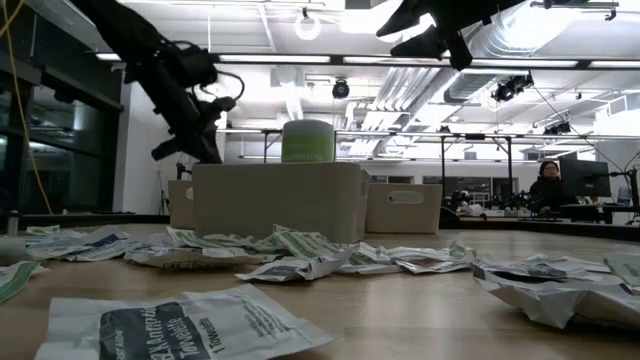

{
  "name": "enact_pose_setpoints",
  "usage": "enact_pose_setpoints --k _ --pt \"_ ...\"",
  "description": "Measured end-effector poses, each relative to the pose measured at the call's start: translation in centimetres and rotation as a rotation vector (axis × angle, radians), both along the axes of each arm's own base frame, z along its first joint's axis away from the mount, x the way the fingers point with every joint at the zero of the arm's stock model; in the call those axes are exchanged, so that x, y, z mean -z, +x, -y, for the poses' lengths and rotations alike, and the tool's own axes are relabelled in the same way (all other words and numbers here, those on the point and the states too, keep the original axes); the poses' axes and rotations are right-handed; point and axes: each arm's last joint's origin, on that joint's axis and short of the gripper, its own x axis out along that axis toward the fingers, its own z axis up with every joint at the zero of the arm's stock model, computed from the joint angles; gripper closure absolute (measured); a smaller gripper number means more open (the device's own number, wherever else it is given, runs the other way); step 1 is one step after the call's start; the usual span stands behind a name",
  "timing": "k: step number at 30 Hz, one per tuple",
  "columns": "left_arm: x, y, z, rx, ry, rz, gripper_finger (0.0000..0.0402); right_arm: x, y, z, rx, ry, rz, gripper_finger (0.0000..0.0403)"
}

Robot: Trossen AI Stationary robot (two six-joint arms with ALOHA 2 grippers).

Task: Pick & Place First Aid Supplies
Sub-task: Put the bandage pack into the left bin

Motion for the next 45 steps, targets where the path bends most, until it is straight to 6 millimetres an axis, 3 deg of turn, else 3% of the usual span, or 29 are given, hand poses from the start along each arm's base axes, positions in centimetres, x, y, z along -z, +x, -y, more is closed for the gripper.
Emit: enact_pose_setpoints --k 7,17,26,38,45 --pt "0.7 0.2 -0.3 -0.006 -0.016 -0.023 0.0387 0.0 0.0 0.0 0.0 0.003 0.001 0.019" --pt "0.8 0.1 -0.3 -0.03 0.005 -0.064 0.0318 0.3 0.0 -0.1 -0.017 0.007 -0.025 0.019" --pt "-1.6 -0.8 0.5 -0.039 0.113 -0.022 0.0295 1.6 -0.1 -0.7 -0.103 0.133 -0.106 0.019" --pt "-5.4 -0.1 5.4 0.068 0.253 0.097 0.0295 5.2 -1.8 -1.9 -0.373 0.486 -0.464 0.019" --pt "-5.6 1.9 8.7 0.15 0.228 0.129 0.0295 6.2 -2.7 -4.2 -0.638 0.449 -0.662 0.019"
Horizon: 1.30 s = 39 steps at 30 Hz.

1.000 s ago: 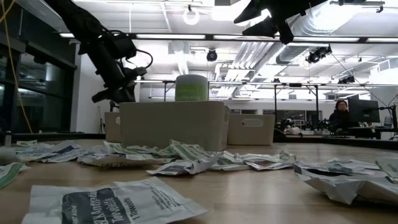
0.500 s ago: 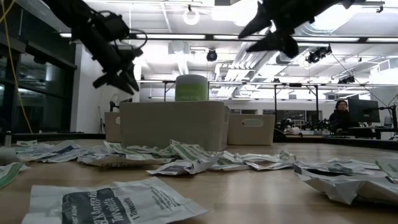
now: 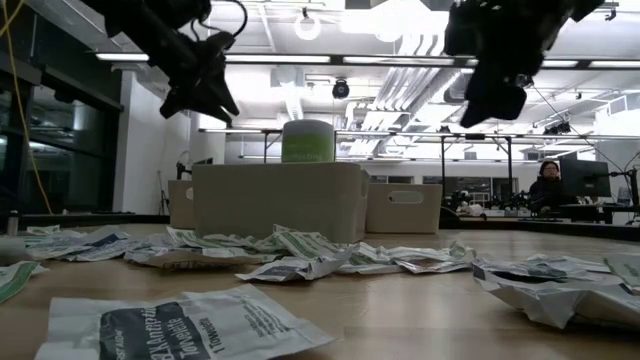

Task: Pick & Place First Aid Supplies
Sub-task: Put the bandage pack into the left bin

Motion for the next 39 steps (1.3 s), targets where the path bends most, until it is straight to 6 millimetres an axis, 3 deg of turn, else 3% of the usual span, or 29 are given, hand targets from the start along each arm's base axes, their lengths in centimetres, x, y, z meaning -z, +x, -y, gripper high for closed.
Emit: enact_pose_setpoints --k 8,14,26,39 --pt "0.0 1.8 4.4 0.104 -0.008 0.009 0.0296 0.3 -0.6 -3.3 -0.369 -0.167 0.016 0.019" --pt "-0.2 2.5 7.4 0.164 0.024 0.024 0.0296 1.8 0.0 -5.4 -0.532 -0.258 -0.011 0.019" --pt "-0.2 2.7 11.5 0.293 0.011 0.037 0.0296 8.1 2.6 -8.7 -0.705 -0.371 -0.171 0.019" --pt "-0.2 2.5 13.1 0.332 0.034 0.037 0.0296 10.9 3.5 -9.0 -0.707 -0.438 -0.237 0.019"
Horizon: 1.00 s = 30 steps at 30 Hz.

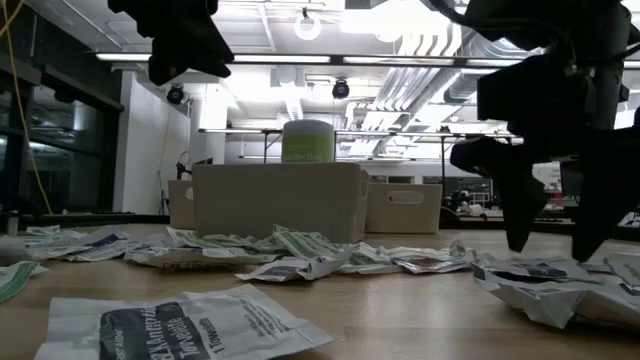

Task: Pick & Place First Aid Supplies
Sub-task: Put the bandage pack into the left bin

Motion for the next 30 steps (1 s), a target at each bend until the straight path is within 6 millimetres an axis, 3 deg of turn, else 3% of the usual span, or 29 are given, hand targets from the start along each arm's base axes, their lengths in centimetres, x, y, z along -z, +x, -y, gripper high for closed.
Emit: enact_pose_setpoints --k 5,24,30 --pt "0.0 0.0 0.0 -0.005 0.003 -0.001 0.0296 0.6 0.4 -0.1 0.008 -0.005 0.001 0.0214" --pt "0.2 -0.1 -0.1 -0.02 0.017 -0.019 0.0296 1.3 0.5 -0.1 0.043 -0.004 -0.026 0.0391" --pt "0.2 -0.1 -0.2 -0.035 0.022 -0.017 0.0296 1.4 0.5 0.0 0.137 0.023 -0.036 0.0401"
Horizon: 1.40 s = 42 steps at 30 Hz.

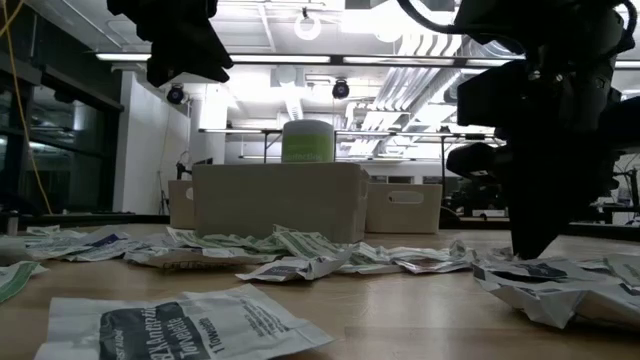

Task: Pick & Place First Aid Supplies
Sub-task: Put the bandage pack into the left bin

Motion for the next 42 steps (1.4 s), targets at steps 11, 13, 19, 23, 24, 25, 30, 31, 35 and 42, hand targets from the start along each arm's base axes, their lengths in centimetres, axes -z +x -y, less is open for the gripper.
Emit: enact_pose_setpoints --k 11,13,19,23,24,25,30,31,35,42 --pt "0.0 0.0 0.0 -0.021 -0.01 0.003 0.0296 -2.3 -0.4 0.5 0.092 -0.016 0.04 0.0402" --pt "0.0 0.0 0.0 -0.02 -0.01 0.003 0.0296 -3.5 -0.2 0.4 0.102 -0.019 0.083 0.0403" --pt "0.0 0.0 -0.1 -0.032 -0.003 0.005 0.0296 -6.4 0.2 0.7 0.123 -0.014 0.132 0.0403" --pt "-0.1 0.1 -0.1 -0.041 -0.002 0.016 0.0296 -8.5 1.2 1.0 0.147 -0.039 0.18 0.0403" --pt "-0.1 0.1 -0.1 -0.043 -0.002 0.021 0.0296 -9.2 1.5 1.1 0.154 -0.047 0.195 0.0403" --pt "-0.2 0.1 -0.1 -0.05 0.003 0.028 0.0296 -9.9 1.9 1.2 0.164 -0.059 0.223 0.0403" --pt "-0.5 0.3 -0.2 -0.089 0.035 0.071 0.0296 -13.6 3.8 2.4 0.306 -0.15 0.38 0.0403" --pt "-0.6 0.4 -0.2 -0.091 0.045 0.08 0.0296 -14.4 4.1 2.8 0.335 -0.163 0.416 0.0403" --pt "-1.1 0.7 -0.2 -0.089 0.071 0.14 0.0296 -17.2 5.2 4.2 0.448 -0.234 0.529 0.0403" --pt "-1.9 1.7 -0.2 -0.099 0.13 0.241 0.0296 -20.5 6.6 5.6 0.526 -0.317 0.733 0.0403"
